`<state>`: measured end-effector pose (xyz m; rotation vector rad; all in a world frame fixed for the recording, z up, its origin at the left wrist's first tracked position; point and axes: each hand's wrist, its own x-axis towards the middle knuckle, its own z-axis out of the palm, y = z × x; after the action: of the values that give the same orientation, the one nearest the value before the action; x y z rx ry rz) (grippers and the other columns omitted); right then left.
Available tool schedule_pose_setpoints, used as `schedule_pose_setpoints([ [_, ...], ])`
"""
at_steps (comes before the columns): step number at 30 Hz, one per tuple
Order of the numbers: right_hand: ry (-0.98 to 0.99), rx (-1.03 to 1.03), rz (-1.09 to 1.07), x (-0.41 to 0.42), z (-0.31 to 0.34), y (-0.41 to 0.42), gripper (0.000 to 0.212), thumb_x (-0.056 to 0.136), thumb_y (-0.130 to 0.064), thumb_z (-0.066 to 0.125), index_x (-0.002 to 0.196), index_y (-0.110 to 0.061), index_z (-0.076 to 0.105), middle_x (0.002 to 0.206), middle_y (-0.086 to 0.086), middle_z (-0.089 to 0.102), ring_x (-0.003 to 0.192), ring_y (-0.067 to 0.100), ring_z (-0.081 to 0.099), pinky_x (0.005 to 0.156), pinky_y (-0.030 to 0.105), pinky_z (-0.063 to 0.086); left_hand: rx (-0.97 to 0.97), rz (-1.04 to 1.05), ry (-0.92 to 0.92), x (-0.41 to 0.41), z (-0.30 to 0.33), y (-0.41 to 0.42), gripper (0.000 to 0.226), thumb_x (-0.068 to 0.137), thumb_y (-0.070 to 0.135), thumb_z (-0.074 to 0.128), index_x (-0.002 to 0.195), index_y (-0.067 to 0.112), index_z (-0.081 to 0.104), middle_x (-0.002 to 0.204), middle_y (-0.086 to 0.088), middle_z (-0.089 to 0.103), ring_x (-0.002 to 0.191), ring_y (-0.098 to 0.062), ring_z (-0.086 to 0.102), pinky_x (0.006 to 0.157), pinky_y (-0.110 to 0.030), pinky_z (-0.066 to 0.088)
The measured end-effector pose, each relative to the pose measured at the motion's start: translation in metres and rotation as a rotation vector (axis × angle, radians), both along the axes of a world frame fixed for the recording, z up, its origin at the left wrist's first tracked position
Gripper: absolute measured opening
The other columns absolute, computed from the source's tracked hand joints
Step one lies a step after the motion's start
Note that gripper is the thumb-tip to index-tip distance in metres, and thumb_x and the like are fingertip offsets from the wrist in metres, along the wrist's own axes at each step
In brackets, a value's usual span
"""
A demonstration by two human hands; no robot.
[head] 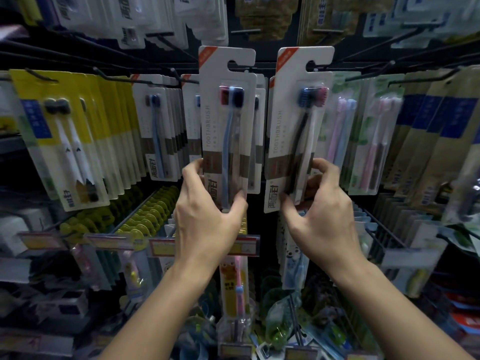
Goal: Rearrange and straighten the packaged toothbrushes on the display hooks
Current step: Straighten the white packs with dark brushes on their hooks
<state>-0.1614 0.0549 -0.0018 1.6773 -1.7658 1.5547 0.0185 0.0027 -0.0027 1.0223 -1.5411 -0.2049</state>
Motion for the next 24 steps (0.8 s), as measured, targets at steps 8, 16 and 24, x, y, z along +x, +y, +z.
schedule_pose_setpoints([
  [8, 0.039, 0.002, 0.034, 0.018, 0.000, -0.004, 0.073, 0.089, -0.033, 0.079, 0.146, -0.015, 0.038, 0.107, -0.004, 0.069, 0.094, 0.018, 0.071, 0.081, 0.037, 0.059, -0.024, 0.042, 0.002, 0.022, 0.000, -0.003, 0.078, 0.084, 0.043, 0.084, 0.143, 0.021, 0.037, 0.114, 0.003, 0.067, 0.100, -0.016, 0.066, 0.088, -0.040, 0.059],
  [16, 0.072, -0.012, 0.083, 0.044, -0.002, -0.016, 0.071, 0.088, -0.027, 0.080, 0.146, -0.013, 0.040, 0.107, -0.005, 0.066, 0.094, 0.012, 0.066, 0.082, 0.022, 0.052, -0.013, 0.079, 0.028, 0.053, 0.000, -0.006, 0.077, 0.084, 0.041, 0.083, 0.144, 0.019, 0.039, 0.116, 0.006, 0.065, 0.098, -0.009, 0.061, 0.081, -0.016, 0.046],
  [24, 0.109, -0.016, 0.125, 0.071, -0.004, -0.026, 0.070, 0.088, -0.023, 0.081, 0.144, -0.009, 0.042, 0.099, -0.012, 0.055, 0.085, -0.003, 0.049, 0.077, 0.001, 0.038, 0.010, 0.147, 0.077, 0.082, -0.002, -0.011, 0.079, 0.085, 0.040, 0.084, 0.146, 0.017, 0.040, 0.110, 0.009, 0.056, 0.095, -0.008, 0.053, 0.083, -0.023, 0.042],
])
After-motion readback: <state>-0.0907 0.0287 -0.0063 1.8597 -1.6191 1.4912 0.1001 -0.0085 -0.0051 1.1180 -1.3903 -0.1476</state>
